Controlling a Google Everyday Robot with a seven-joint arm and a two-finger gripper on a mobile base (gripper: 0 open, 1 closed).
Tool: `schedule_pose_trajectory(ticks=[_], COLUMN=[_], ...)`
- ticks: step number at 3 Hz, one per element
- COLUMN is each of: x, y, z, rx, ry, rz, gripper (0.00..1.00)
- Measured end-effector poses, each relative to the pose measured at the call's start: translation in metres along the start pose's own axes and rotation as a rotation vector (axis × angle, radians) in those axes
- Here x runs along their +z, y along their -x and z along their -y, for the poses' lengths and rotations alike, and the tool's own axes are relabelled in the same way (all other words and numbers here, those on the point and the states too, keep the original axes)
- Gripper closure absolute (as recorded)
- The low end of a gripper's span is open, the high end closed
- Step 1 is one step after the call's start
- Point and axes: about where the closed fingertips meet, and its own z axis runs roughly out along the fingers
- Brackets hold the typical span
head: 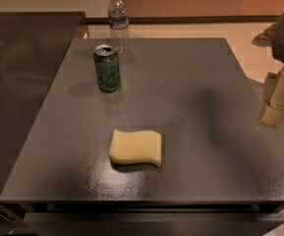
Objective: Move green can near sponge
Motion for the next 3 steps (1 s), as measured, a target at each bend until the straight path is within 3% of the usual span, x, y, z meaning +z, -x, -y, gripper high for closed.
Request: schedule_pose_trajectory(ticks=[1, 3], x=[0.0, 0.027], y=[0.0, 0.037], z=[0.0, 0.025], rx=[0.0, -0.01], ry=[-0.002, 0.009], rz=[0.001, 0.14], gripper=[0.0, 0.0])
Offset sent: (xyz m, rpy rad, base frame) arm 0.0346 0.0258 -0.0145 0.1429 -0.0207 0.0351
